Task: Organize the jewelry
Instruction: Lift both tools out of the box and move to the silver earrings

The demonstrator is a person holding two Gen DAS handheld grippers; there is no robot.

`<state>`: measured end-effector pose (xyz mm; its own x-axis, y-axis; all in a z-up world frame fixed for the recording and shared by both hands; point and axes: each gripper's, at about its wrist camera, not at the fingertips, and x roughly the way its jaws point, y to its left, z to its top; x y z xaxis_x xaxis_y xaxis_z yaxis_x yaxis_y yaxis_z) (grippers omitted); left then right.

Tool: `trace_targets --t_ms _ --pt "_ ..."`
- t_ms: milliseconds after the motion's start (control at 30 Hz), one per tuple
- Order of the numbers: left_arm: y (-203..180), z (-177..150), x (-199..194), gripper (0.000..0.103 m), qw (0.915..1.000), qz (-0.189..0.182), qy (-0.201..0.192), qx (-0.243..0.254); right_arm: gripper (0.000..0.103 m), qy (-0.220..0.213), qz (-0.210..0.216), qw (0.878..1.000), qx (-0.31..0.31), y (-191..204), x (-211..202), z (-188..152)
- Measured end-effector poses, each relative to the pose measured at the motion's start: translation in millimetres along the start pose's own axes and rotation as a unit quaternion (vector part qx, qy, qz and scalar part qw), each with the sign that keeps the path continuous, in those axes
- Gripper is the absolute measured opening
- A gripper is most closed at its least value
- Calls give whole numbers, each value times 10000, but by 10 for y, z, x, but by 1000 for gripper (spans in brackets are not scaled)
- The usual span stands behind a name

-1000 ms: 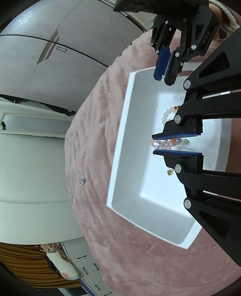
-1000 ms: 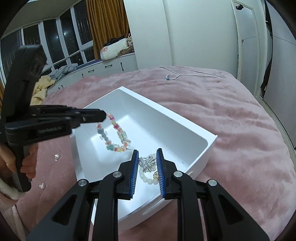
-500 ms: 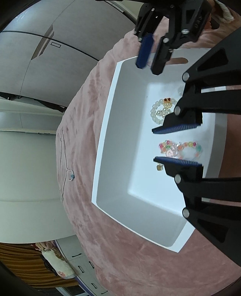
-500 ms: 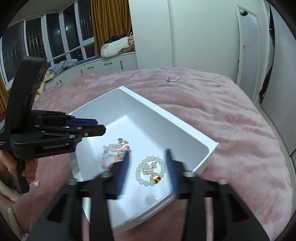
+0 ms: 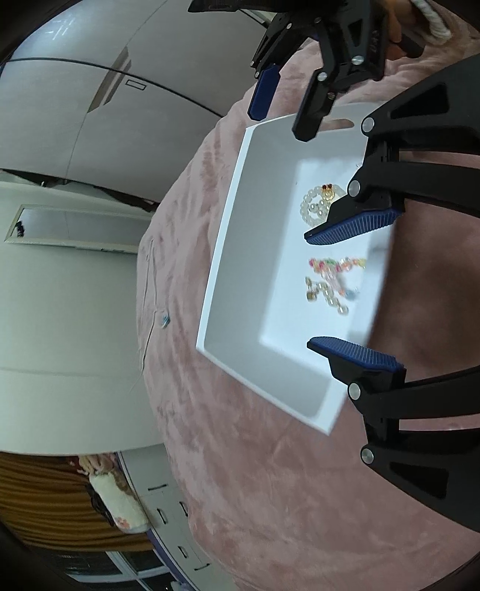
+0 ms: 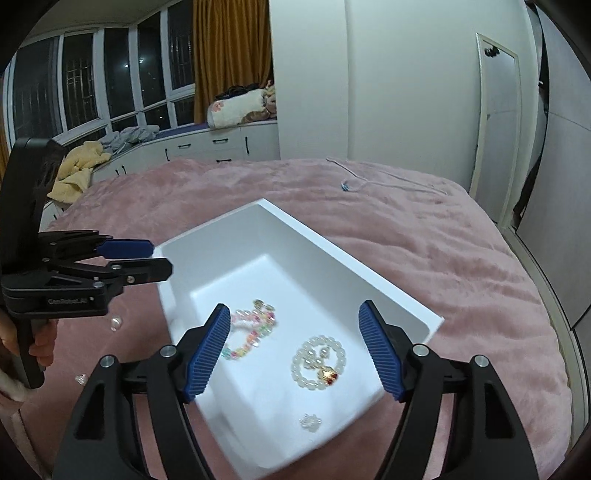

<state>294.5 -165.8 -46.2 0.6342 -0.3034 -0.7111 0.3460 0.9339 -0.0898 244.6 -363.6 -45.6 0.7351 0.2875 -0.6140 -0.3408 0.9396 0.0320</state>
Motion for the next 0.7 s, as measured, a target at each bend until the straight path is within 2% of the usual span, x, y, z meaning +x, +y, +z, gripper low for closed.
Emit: trace_targets --t_ms 100,233,433,500,700 --pt "169 -49 -228 66 9997 104 -180 -152 76 -119 77 9998 -107 166 -54 77" --pt "397 -129 -536 67 9986 214 -368 -310 78 -225 177 9991 -307 415 -108 172" --pt "761 -315 -1069 85 9937 595 -765 -569 90 -377 329 9972 -565 818 -179 298" --pt "869 -387 -1226 91 9918 771 -848 -563 90 -385 407 9966 -598 946 -181 339" --pt "1225 -641 -1640 94 9875 1000 -875 -850 96 -385 566 9949 -735 1318 -132 397"
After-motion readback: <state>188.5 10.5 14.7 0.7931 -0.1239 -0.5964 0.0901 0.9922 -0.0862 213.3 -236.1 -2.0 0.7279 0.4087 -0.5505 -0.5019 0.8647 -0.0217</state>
